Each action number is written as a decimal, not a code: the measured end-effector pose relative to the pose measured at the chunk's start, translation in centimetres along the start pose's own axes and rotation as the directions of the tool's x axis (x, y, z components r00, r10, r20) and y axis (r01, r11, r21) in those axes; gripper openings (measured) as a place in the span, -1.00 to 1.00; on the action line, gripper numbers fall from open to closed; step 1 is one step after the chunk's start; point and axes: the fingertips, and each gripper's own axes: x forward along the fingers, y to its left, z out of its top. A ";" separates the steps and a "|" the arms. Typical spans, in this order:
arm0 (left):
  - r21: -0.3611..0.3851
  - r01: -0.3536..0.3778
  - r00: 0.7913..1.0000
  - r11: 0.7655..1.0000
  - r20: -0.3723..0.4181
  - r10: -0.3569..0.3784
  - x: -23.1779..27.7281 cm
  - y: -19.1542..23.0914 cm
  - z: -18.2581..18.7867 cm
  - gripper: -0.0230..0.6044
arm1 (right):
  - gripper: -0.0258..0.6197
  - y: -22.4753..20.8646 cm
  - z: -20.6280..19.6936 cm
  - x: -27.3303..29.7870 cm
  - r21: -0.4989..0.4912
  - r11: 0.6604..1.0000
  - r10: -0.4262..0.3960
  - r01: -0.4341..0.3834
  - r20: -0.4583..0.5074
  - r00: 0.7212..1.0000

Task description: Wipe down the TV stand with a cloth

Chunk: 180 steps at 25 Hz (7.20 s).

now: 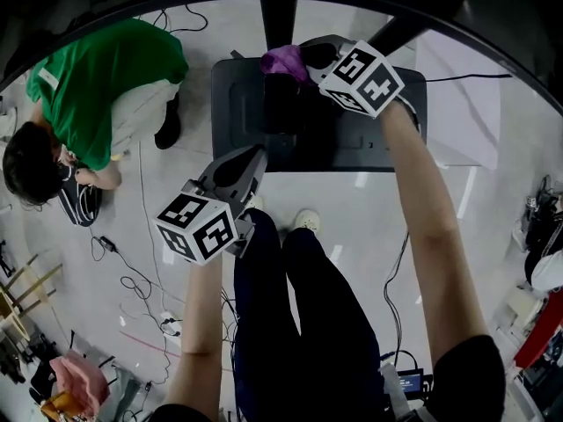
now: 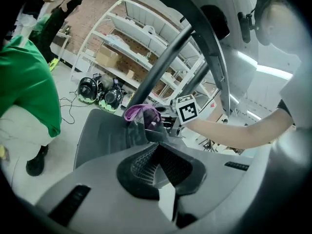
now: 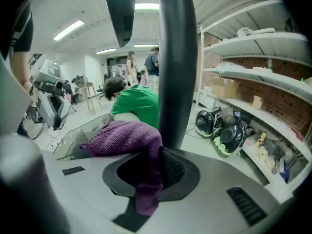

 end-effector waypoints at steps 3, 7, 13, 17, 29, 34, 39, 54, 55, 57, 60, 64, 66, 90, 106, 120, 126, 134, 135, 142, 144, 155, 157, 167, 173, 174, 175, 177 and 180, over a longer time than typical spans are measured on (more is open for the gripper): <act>-0.001 0.005 1.000 1.000 -0.010 -0.005 0.0 0.1 -0.2 -0.91 | -0.71 0.2 -0.6 0.6 -0.054 0.998 0.034 -0.037 -0.053 0.998; 0.004 0.019 1.000 1.000 -0.023 -0.019 0.4 -0.1 -0.3 -0.91 | -0.71 0.4 -1.3 0.8 -0.119 0.993 0.012 -0.026 -0.112 0.994; 0.021 0.041 0.997 0.999 -0.060 -0.040 1.7 -0.6 -1.0 -0.91 | -0.71 0.4 -2.1 0.7 -0.153 0.988 -0.055 0.035 -0.130 0.990; 0.026 0.055 0.996 0.998 -0.077 -0.053 2.4 -1.2 -1.5 -0.91 | -0.71 0.0 -2.8 0.3 -0.168 0.981 -0.121 0.098 -0.135 0.983; 0.041 0.105 0.987 0.994 -0.123 -0.099 4.6 -5.1 -2.9 -0.91 | -0.71 -2.7 -6.9 -6.4 -0.046 0.932 -0.363 0.360 -0.157 0.919; 0.049 0.126 0.982 0.991 -0.146 -0.117 5.4 -6.4 -3.7 -0.91 | -0.71 -3.5 -9.2 -9.3 -0.014 0.895 -0.440 0.446 -0.184 0.879; 0.049 0.144 0.977 0.988 -0.164 -0.134 6.0 -7.4 -4.5 -0.91 | -0.71 -4.4 -11.7 -12.0 0.012 0.855 -0.502 0.518 -0.228 0.834; 0.050 0.152 0.971 0.987 -0.192 -0.140 7.6 -8.9 -5.9 -0.91 | -0.71 -6.7 -18.1 -19.4 0.033 0.750 -0.615 0.661 -0.335 0.714; 0.051 0.153 0.971 0.987 -0.193 -0.140 7.6 -9.0 -6.0 -0.91 | -0.71 -6.8 -18.3 -19.7 0.034 0.744 -0.619 0.667 -0.341 0.708; 0.052 0.151 0.971 0.987 -0.195 -0.139 7.7 -9.1 -6.0 -0.91 | -0.71 -7.0 -18.7 -20.3 0.035 0.734 -0.627 0.678 -0.351 0.696; 0.051 0.147 0.972 0.988 -0.193 -0.135 7.9 -9.3 -6.0 -0.91 | -0.71 -7.3 -19.5 -21.2 0.038 0.716 -0.638 0.697 -0.372 0.674; 0.049 0.144 0.973 0.988 -0.190 -0.132 8.3 -9.1 -6.1 -0.91 | -0.71 -7.9 -20.9 -22.5 0.055 0.673 -0.664 0.738 -0.394 0.635; 0.049 0.138 0.974 0.989 -0.188 -0.127 8.4 -9.0 -6.1 -0.91 | -0.71 -7.9 -21.1 -22.9 0.063 0.655 -0.677 0.753 -0.394 0.622; 0.041 0.081 0.990 0.996 -0.118 -0.076 4.1 -6.9 -3.7 -0.91 | -0.71 2.8 -7.9 -18.1 0.341 0.715 -0.624 0.611 -0.084 0.777; 0.042 0.050 0.991 0.998 -0.128 -0.044 2.2 -3.5 -3.4 -0.91 | -0.71 6.7 -6.2 -6.5 0.252 0.823 -0.492 0.510 -0.133 0.860; 0.026 0.067 0.987 0.997 -0.145 -0.062 3.7 -4.0 -3.2 -0.91 | -0.71 7.0 -7.2 -5.3 -0.077 0.870 -0.492 0.487 -0.172 0.853; 0.014 0.067 0.987 0.998 -0.149 -0.064 4.2 -4.3 -3.5 -0.91 | -0.71 6.7 -8.2 -6.2 -0.133 0.870 -0.492 0.475 -0.180 0.852; 0.019 0.079 0.982 0.997 -0.176 -0.074 5.4 -5.5 -4.5 -0.91 | -0.71 5.5 -10.6 -8.9 -0.115 0.850 -0.527 0.514 -0.198 0.827; 0.021 0.081 0.981 0.997 -0.179 -0.076 5.5 -5.6 -4.6 -0.91 | -0.71 5.3 -10.9 -9.3 -0.111 0.847 -0.532 0.521 -0.200 0.823; 0.027 0.085 0.978 0.996 -0.195 -0.078 6.3 -6.2 -5.0 -0.91 | -0.71 4.0 -12.9 -11.8 -0.071 0.829 -0.554 0.554 -0.225 0.801; 0.028 0.086 0.977 0.996 -0.199 -0.079 6.6 -6.4 -5.1 -0.91 | -0.71 3.6 -13.6 -12.5 -0.064 0.822 -0.563 0.565 -0.234 0.793; 0.037 0.097 0.972 0.995 -0.219 -0.087 8.0 -7.9 -5.9 -0.91 | -0.71 1.5 -17.5 -17.3 -0.023 0.775 -0.609 0.631 -0.292 0.737; 0.037 0.100 0.971 0.994 -0.220 -0.089 8.3 -8.2 -6.0 -0.91 | -0.71 1.1 -18.4 -18.4 -0.011 0.760 -0.622 0.650 -0.303 0.722; 0.042 0.106 0.969 0.994 -0.229 -0.093 9.5 -9.2 -6.6 -0.91 | -0.71 -0.5 -21.9 -22.4 0.013 0.705 -0.661 0.709 -0.350 0.664; 0.035 0.113 0.969 0.993 -0.223 -0.103 9.7 -9.9 -7.2 -0.91 | -0.71 -1.3 -25.2 -25.3 0.060 0.647 -0.673 0.760 -0.425 0.606; 0.032 0.116 0.969 0.993 -0.225 -0.106 9.6 -10.0 -7.4 -0.91 | -0.71 -1.4 -25.8 -25.8 0.086 0.634 -0.667 0.768 -0.441 0.600; 0.029 0.119 0.967 0.993 -0.229 -0.109 9.6 -10.1 -7.7 -0.91 | -0.71 -1.4 -26.2 -26.2 0.103 0.624 -0.664 0.775 -0.452 0.595; 0.021 0.129 0.964 0.991 -0.235 -0.120 9.7 -10.2 -8.2 -0.91 | -0.71 -1.2 -26.6 -26.7 0.098 0.611 -0.671 0.785 -0.462 0.580; 0.013 0.143 0.962 0.990 -0.235 -0.135 9.5 -10.0 -8.4 -0.91 | -0.71 -0.4 -26.1 -26.9 0.076 0.590 -0.697 0.804 -0.455 0.555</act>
